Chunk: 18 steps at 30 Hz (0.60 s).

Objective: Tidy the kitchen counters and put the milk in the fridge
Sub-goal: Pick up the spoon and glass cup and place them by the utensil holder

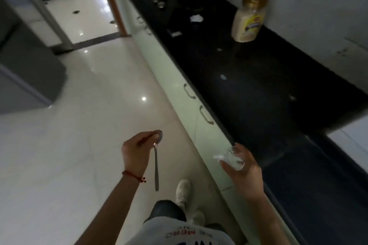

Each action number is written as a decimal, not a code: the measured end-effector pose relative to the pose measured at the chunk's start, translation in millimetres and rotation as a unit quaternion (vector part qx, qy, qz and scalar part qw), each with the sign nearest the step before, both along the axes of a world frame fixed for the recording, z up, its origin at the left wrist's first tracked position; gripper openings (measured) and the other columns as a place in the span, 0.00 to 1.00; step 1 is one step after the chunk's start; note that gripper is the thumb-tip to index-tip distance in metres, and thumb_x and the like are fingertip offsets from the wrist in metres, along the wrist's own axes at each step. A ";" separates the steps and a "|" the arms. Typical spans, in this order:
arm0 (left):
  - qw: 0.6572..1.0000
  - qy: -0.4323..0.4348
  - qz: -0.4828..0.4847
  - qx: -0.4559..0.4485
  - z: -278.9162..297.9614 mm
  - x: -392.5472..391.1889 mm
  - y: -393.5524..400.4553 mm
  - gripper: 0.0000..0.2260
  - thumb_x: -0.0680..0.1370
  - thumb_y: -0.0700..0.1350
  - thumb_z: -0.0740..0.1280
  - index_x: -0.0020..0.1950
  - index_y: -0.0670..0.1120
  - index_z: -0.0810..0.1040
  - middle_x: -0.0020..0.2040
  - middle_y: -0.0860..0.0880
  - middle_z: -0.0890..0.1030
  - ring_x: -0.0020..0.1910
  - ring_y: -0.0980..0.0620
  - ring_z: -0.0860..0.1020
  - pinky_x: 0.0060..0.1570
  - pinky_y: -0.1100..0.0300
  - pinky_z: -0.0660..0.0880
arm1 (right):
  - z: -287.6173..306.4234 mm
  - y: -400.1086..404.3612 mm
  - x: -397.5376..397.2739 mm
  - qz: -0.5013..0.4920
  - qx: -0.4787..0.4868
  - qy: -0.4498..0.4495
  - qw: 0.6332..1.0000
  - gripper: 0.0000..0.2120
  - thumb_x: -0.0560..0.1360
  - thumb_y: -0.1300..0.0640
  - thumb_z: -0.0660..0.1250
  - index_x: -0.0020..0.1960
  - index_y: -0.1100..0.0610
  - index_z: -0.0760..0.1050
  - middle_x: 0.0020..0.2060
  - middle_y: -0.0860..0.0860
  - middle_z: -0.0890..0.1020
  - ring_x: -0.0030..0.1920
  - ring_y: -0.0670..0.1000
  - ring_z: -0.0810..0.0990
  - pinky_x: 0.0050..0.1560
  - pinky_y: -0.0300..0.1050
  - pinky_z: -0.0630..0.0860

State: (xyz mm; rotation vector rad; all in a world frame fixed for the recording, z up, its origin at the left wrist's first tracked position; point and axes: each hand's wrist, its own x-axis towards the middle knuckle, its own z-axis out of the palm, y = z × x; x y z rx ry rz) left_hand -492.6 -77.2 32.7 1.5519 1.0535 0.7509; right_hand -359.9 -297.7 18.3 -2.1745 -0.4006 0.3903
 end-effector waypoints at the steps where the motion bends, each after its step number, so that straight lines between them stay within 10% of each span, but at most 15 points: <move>1: 1.000 -0.003 0.028 -0.006 -0.9 -15.7 7.9 0.05 0.69 0.37 0.71 0.43 0.41 0.84 0.41 0.45 0.85 0.43 0.46 0.83 0.46 0.54 0.79 | -1.6 13.0 -2.7 0.022 -0.004 0.006 1.000 0.29 0.63 0.53 0.77 0.62 0.54 0.72 0.55 0.52 0.79 0.51 0.50 0.78 0.52 0.45 0.75; 6: 0.989 -0.017 0.147 -0.025 -1.8 -87.2 47.3 0.08 0.69 0.37 0.71 0.39 0.51 0.83 0.34 0.58 0.84 0.42 0.49 0.82 0.45 0.55 0.79 | -7.1 75.3 -17.3 0.128 -0.019 0.008 0.992 0.30 0.65 0.54 0.76 0.64 0.55 0.70 0.56 0.52 0.79 0.51 0.48 0.76 0.52 0.41 0.71; 18: 0.941 -0.012 0.335 -0.048 -24.1 -190.2 193.7 0.04 0.70 0.38 0.71 0.43 0.40 0.83 0.33 0.53 0.83 0.38 0.53 0.80 0.36 0.73 0.77 | -22.0 301.3 -42.6 0.273 -0.058 -0.004 0.960 0.25 0.64 0.53 0.76 0.58 0.55 0.73 0.53 0.52 0.81 0.53 0.54 0.80 0.53 0.49 0.77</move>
